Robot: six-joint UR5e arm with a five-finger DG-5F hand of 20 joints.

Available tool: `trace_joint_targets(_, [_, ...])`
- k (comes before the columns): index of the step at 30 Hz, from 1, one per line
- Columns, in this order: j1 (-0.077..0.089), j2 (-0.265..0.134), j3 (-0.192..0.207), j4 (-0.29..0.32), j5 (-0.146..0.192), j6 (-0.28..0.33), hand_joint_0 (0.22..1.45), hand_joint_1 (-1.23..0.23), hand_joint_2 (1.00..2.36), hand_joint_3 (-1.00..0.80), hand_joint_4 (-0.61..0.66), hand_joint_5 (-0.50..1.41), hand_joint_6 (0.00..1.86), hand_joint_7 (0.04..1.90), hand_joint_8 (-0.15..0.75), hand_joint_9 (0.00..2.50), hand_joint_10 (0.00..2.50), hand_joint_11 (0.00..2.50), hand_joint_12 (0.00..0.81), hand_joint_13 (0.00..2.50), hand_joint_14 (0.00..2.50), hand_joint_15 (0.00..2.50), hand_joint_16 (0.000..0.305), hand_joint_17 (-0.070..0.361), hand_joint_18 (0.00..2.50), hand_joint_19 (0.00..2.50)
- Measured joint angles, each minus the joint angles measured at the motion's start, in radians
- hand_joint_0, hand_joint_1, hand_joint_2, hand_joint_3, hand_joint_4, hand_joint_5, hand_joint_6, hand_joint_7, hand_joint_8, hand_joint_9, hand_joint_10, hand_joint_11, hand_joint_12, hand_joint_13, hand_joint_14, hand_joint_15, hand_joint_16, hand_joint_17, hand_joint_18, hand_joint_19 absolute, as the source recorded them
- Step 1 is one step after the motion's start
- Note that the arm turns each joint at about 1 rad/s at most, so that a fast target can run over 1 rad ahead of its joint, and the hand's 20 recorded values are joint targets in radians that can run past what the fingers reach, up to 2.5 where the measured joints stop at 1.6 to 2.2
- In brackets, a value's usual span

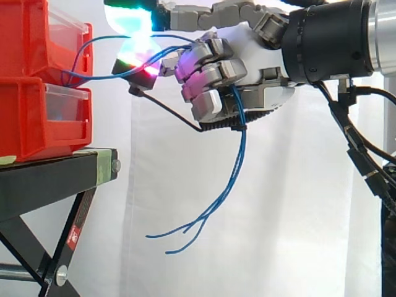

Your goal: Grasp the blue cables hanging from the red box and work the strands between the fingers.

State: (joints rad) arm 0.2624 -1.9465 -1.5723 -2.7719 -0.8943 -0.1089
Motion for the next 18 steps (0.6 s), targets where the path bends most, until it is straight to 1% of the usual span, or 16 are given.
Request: trace_joint_targets(18, [0.000, 0.000, 0.000, 0.000, 0.000, 0.000, 0.91, -0.70, 1.04, 0.22, 0.20, 0.09, 1.41, 0.96, 0.491, 1.85, 2.50, 2.50, 0.681, 1.97, 2.50, 1.63, 0.225, 0.168, 2.50, 0.87])
